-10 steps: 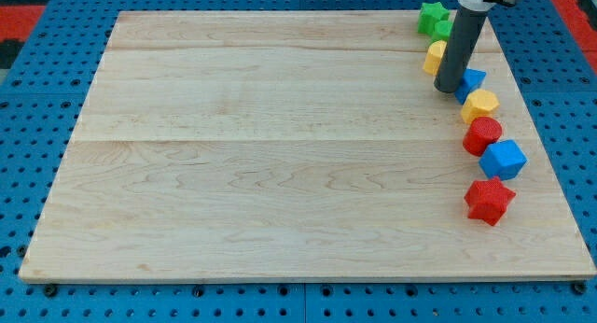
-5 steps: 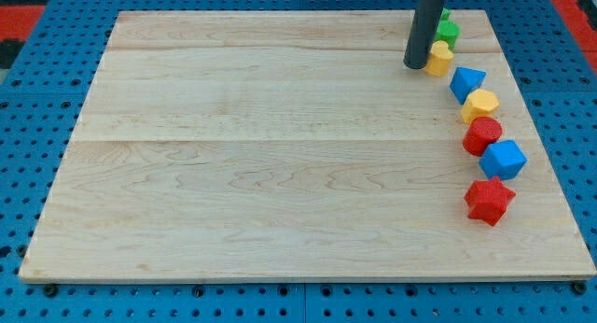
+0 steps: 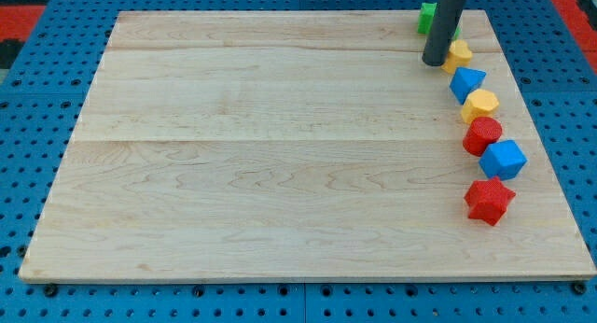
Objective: Adjust the blue triangle yellow heart and green blocks to the vertical line
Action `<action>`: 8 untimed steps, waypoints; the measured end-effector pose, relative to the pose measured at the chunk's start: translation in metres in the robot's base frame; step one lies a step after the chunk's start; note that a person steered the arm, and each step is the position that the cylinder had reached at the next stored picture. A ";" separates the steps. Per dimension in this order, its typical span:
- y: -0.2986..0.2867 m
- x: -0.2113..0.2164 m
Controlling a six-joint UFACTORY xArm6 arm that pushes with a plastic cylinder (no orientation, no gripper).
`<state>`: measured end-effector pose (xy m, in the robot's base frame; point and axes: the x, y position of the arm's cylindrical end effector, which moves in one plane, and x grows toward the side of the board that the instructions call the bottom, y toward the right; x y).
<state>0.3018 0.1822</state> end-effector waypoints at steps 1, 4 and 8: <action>-0.021 -0.026; -0.020 -0.050; -0.002 -0.050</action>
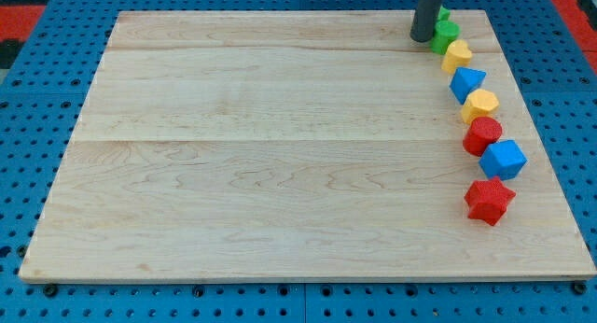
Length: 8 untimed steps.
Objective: Adjust the blue triangle yellow heart and green blocks to the vertical line
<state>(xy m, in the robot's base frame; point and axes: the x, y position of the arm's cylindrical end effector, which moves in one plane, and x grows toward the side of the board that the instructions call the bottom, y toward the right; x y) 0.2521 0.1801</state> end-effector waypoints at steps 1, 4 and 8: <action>0.001 0.000; -0.045 -0.029; -0.036 -0.040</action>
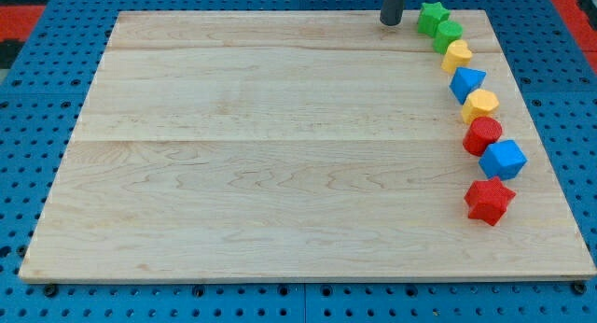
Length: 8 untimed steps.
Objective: Adjust the blue triangle yellow heart and green blocks to the vertical line
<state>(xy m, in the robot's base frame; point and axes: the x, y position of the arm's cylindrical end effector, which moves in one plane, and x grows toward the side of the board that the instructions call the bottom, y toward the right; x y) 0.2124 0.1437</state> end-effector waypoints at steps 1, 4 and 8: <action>0.031 0.000; 0.010 0.000; -0.112 -0.002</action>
<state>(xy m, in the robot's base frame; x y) 0.2105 0.0321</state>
